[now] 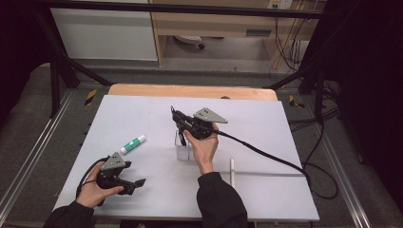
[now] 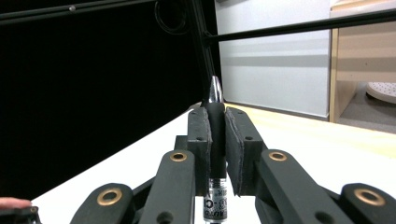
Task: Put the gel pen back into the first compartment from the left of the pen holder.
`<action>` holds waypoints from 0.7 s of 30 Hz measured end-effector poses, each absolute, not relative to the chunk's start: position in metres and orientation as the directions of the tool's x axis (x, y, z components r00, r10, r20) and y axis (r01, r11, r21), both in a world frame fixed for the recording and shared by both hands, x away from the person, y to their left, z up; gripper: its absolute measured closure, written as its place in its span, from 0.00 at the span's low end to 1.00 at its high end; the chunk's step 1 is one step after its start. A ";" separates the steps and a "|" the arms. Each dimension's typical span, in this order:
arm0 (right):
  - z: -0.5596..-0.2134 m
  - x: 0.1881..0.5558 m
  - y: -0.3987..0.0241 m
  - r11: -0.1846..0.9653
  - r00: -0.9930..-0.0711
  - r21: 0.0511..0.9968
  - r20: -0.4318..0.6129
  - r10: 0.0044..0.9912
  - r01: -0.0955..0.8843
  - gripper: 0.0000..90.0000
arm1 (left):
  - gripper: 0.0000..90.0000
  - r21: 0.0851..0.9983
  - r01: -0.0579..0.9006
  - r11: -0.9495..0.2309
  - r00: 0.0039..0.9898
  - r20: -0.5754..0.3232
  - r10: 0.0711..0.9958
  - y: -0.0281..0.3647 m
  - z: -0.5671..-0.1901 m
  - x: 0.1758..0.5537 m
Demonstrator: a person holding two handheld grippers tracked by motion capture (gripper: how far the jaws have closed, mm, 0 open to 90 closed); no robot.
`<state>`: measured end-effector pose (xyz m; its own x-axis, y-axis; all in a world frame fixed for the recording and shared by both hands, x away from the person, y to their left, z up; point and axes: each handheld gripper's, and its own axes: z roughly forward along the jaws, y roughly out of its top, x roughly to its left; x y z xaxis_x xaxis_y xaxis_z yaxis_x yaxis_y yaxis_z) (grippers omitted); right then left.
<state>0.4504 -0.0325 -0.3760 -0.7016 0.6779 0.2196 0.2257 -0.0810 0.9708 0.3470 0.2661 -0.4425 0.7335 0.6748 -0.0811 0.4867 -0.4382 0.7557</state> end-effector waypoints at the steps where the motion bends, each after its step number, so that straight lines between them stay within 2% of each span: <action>1: -0.378 0.450 -0.033 -0.080 -0.701 0.970 0.223 0.677 0.231 0.90 | 0.09 0.756 0.487 -0.436 0.733 -0.082 0.676 0.266 -0.442 0.347; 11: -0.392 0.444 -0.040 -0.069 -0.700 0.970 0.215 0.681 0.232 0.90 | 0.09 0.754 0.488 -0.439 0.733 -0.082 0.675 0.266 -0.443 0.347; 21: -0.403 0.438 -0.042 0.018 -0.704 0.968 0.170 0.689 0.252 0.89 | 0.09 0.753 0.489 -0.440 0.733 -0.082 0.675 0.266 -0.444 0.347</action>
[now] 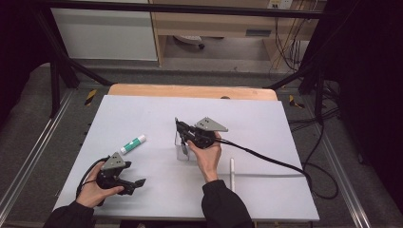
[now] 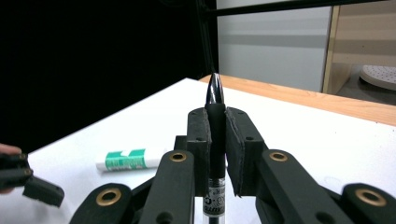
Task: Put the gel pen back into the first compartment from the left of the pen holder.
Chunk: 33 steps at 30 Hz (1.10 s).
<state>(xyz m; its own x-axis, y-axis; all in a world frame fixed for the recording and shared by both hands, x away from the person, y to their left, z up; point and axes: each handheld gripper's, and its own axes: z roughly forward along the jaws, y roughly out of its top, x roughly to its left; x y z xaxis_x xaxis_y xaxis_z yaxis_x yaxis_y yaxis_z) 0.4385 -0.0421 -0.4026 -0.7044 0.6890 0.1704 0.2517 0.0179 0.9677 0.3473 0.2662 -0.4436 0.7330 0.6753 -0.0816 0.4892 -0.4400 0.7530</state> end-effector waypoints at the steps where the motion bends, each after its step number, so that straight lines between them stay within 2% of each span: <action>1: -0.403 0.438 -0.043 0.027 -0.706 0.966 0.168 0.687 0.256 0.89 | 0.09 0.753 0.489 -0.440 0.733 -0.081 0.675 0.266 -0.444 0.347; 5: -0.403 0.437 -0.046 0.054 -0.711 0.961 0.162 0.684 0.271 0.84 | 0.09 0.752 0.490 -0.442 0.734 -0.082 0.674 0.266 -0.444 0.347; 15: -0.380 0.427 -0.068 0.144 -0.731 0.944 0.127 0.670 0.296 0.52 | 0.09 0.751 0.490 -0.442 0.734 -0.082 0.675 0.266 -0.444 0.347; 23: -0.363 0.417 -0.096 0.192 -0.715 0.914 0.135 0.686 0.357 0.36 | 0.09 0.750 0.492 -0.442 0.733 -0.082 0.676 0.265 -0.444 0.347; 33: -0.365 0.409 -0.128 0.242 -0.697 0.875 0.139 0.704 0.420 0.19 | 0.09 0.750 0.492 -0.443 0.732 -0.081 0.676 0.265 -0.444 0.347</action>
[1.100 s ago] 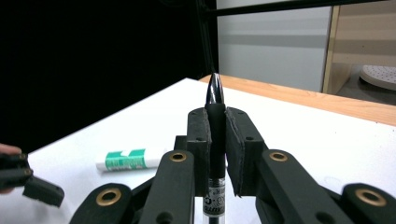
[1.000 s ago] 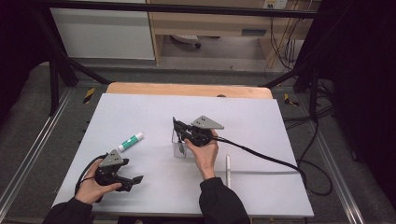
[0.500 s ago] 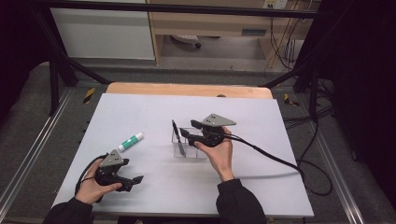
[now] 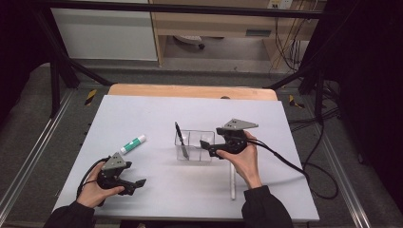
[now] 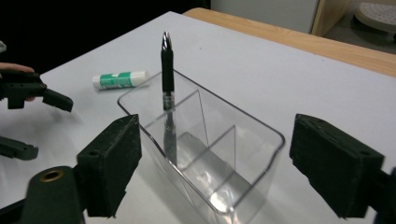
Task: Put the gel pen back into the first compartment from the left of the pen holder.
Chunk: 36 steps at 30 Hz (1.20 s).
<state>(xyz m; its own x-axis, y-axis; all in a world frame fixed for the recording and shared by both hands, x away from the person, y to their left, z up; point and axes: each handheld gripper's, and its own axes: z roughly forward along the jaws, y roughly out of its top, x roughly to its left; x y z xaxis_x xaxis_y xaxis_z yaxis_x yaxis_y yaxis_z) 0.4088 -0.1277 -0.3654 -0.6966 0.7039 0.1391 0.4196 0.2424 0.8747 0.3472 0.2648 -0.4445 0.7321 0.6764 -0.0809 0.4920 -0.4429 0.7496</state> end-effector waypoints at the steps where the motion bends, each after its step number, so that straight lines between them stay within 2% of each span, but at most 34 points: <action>1: -0.366 0.408 -0.131 0.247 -0.696 0.873 0.136 0.705 0.421 0.17 | 0.09 0.749 0.492 -0.443 0.732 -0.081 0.676 0.265 -0.445 0.347; 4: -0.370 0.406 -0.139 0.261 -0.684 0.857 0.136 0.717 0.444 0.12 | 0.09 0.750 0.492 -0.443 0.732 -0.081 0.676 0.265 -0.444 0.347; 13: -0.381 0.395 -0.163 0.303 -0.672 0.824 0.121 0.731 0.478 0.10 | 0.08 0.751 0.492 -0.440 0.731 -0.083 0.677 0.265 -0.444 0.347; 23: -0.401 0.376 -0.177 0.344 -0.683 0.789 0.129 0.719 0.510 0.14 | 0.08 0.751 0.492 -0.441 0.733 -0.083 0.675 0.264 -0.444 0.347; 36: -0.421 0.362 -0.186 0.360 -0.654 0.755 0.118 0.748 0.548 0.17 | 0.08 0.753 0.491 -0.439 0.734 -0.085 0.674 0.265 -0.444 0.347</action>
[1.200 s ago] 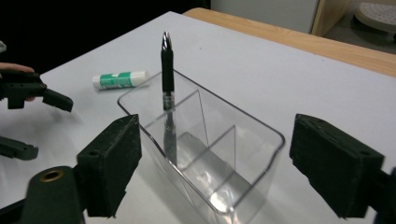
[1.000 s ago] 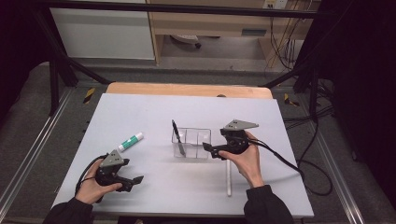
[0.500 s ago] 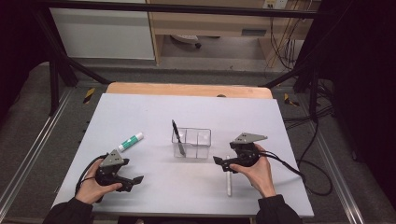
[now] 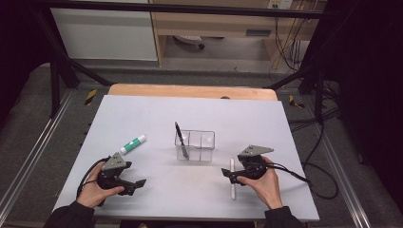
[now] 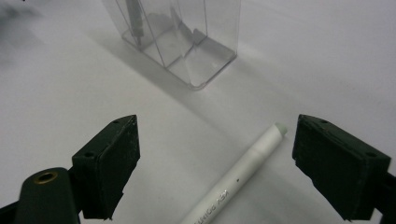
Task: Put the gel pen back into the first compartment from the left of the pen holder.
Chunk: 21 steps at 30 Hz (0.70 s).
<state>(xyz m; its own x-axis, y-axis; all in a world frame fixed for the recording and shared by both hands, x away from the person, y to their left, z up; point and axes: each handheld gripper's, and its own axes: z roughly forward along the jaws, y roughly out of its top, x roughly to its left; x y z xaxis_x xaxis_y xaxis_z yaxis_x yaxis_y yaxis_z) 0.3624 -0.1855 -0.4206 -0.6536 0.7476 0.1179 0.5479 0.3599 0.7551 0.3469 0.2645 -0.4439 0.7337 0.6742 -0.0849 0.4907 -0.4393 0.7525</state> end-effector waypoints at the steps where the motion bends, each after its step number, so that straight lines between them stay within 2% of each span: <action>1: -0.422 0.360 -0.185 0.361 -0.652 0.750 0.122 0.748 0.555 0.18 | 0.08 0.752 0.491 -0.440 0.734 -0.084 0.674 0.264 -0.444 0.347; 6: -0.427 0.351 -0.186 0.366 -0.670 0.757 0.125 0.731 0.541 0.29 | 0.08 0.753 0.490 -0.439 0.735 -0.086 0.673 0.264 -0.444 0.347; 21: -0.435 0.334 -0.190 0.400 -0.706 0.743 0.136 0.695 0.537 0.74 | 0.08 0.753 0.492 -0.437 0.732 -0.086 0.676 0.266 -0.444 0.347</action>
<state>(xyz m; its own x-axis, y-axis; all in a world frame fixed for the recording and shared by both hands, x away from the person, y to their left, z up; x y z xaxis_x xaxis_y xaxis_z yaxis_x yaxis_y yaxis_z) 0.3344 -0.1904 -0.4345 -0.7058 0.6951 0.1365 0.5372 0.3996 0.7428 0.3474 0.2657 -0.4438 0.7320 0.6758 -0.0860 0.4919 -0.4369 0.7531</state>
